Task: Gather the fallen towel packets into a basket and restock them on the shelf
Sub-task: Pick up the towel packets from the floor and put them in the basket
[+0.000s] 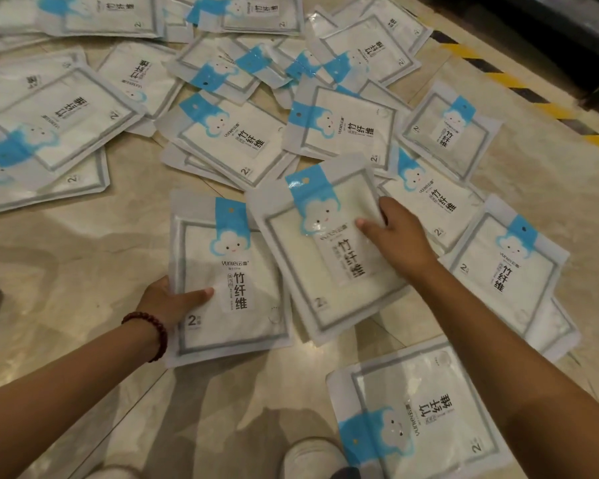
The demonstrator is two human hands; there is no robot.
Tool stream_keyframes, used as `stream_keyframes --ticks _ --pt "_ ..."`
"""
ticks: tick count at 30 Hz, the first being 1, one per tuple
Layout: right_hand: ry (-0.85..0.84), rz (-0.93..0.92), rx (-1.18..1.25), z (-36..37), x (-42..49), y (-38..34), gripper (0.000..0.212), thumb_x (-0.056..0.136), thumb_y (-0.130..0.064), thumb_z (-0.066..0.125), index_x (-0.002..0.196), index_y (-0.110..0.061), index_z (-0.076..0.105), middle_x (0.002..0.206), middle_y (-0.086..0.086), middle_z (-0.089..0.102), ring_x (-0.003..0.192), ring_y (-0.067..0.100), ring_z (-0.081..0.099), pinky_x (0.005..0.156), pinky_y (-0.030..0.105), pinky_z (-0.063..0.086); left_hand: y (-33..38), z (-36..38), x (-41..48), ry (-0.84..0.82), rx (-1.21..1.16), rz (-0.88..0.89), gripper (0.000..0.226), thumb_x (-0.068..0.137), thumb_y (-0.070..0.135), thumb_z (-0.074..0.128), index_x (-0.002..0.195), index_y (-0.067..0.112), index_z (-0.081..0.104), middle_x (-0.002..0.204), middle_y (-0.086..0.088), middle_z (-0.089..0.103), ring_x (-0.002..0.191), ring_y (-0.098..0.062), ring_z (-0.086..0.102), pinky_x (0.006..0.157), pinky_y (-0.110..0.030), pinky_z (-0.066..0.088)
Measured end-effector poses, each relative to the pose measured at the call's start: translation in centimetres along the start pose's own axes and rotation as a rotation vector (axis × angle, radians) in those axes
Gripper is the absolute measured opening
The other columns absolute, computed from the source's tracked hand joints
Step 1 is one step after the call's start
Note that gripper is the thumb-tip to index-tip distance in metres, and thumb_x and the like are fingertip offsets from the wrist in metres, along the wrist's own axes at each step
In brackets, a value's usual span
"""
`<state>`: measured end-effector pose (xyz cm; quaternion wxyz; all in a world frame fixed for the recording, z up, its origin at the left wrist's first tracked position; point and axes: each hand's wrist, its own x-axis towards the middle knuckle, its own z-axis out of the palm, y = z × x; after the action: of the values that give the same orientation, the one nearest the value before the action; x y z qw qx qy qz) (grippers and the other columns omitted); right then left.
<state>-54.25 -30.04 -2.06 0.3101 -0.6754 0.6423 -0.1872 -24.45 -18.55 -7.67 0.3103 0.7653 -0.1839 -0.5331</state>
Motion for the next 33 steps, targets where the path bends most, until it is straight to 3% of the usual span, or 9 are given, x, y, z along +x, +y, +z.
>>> stream_keyframes --ticks 3,7,11,15,18,22,27,29,33 --pt "-0.056 0.191 0.253 3.7 -0.9 -1.4 0.012 0.091 -0.021 0.059 0.095 -0.011 0.052 0.093 0.006 0.060 0.083 0.020 0.057 0.071 0.031 0.045 0.2 0.5 -0.1 -0.023 -0.051 -0.028 0.023 0.073 0.030 0.077 0.087 0.017 0.063 0.094 -0.010 0.070 0.077 -0.024 0.067 0.066 -0.031 0.052" --pt "-0.128 0.318 0.315 8.4 -2.5 -3.2 0.025 0.095 -0.017 0.051 0.115 -0.004 0.050 0.113 0.014 0.059 0.103 0.029 0.058 0.079 0.029 0.043 0.8 0.7 -0.5 -0.040 -0.122 -0.091 0.066 0.045 0.067 0.071 0.091 0.021 0.066 0.092 -0.005 0.071 0.087 -0.027 0.066 0.085 -0.041 0.052" --pt "-0.344 0.269 0.318 10.7 -4.4 -4.0 0.029 0.096 -0.026 0.050 0.117 -0.007 0.048 0.116 0.011 0.059 0.103 0.026 0.058 0.082 0.030 0.046 0.5 0.5 -0.7 -0.133 -0.151 -0.098 0.066 0.042 0.034 0.084 0.102 0.013 0.067 0.097 -0.012 0.072 0.087 -0.031 0.069 0.081 -0.045 0.054" --pt "-0.505 0.073 0.095 8.0 -4.3 -2.0 0.023 0.094 -0.036 0.053 0.086 -0.014 0.056 0.086 0.000 0.060 0.077 0.016 0.055 0.066 0.023 0.042 0.7 0.8 -0.4 -0.148 -0.111 -0.019 0.044 0.054 0.021 0.081 0.094 0.011 0.068 0.093 -0.013 0.072 0.084 -0.030 0.069 0.079 -0.042 0.054" --pt "-0.584 0.013 -0.184 4.1 -4.7 1.8 0.038 0.082 -0.047 0.066 0.094 -0.012 0.062 0.094 0.005 0.063 0.086 0.021 0.058 0.077 0.036 0.046 0.9 1.0 0.2 -0.164 -0.097 0.008 0.049 0.049 0.025 0.080 0.094 0.010 0.068 0.090 -0.012 0.073 0.083 -0.030 0.069 0.078 -0.041 0.054" --pt "-0.825 0.024 -0.528 0.6 -8.2 7.0 0.052 0.067 -0.054 0.073 0.101 -0.017 0.059 0.103 -0.001 0.058 0.095 0.019 0.055 0.078 0.034 0.045 0.5 1.3 0.8 -0.146 -0.102 0.008 0.050 0.047 0.027 0.080 0.093 0.011 0.067 0.087 -0.009 0.073 0.080 -0.028 0.069 0.071 -0.037 0.054" --pt "-0.761 -0.254 -0.824 0.1 -12.8 10.8 0.080 0.052 -0.049 0.081 0.120 -0.019 0.051 0.122 0.003 0.046 0.104 0.021 0.047 0.076 0.029 0.034 -0.2 2.0 1.1 -0.127 -0.124 -0.005 0.035 0.059 0.021 0.081 0.090 0.014 0.067 0.080 -0.005 0.073 0.078 -0.026 0.069 0.064 -0.032 0.053" --pt "-0.688 -0.347 -0.880 0.3 -13.2 10.6 0.073 0.038 -0.043 0.086 0.103 -0.019 0.064 0.109 0.004 0.059 0.090 0.021 0.058 0.070 0.028 0.042 -0.2 2.1 1.1 -0.123 -0.118 -0.009 0.031 0.062 0.019 0.080 0.090 0.014 0.067 0.078 -0.004 0.073 0.077 -0.025 0.069 0.063 -0.032 0.053" --pt "-0.639 -0.378 -0.778 0.7 -11.7 10.0 0.029 0.080 -0.016 0.060 0.109 -0.020 0.059 0.106 0.004 0.062 0.098 0.026 0.057 0.078 0.032 0.035 -0.1 2.2 0.9 -0.117 -0.102 0.006 0.027 0.065 0.019 0.080 0.088 0.015 0.066 0.074 -0.002 0.073 0.076 -0.024 0.069 0.062 -0.032 0.053"
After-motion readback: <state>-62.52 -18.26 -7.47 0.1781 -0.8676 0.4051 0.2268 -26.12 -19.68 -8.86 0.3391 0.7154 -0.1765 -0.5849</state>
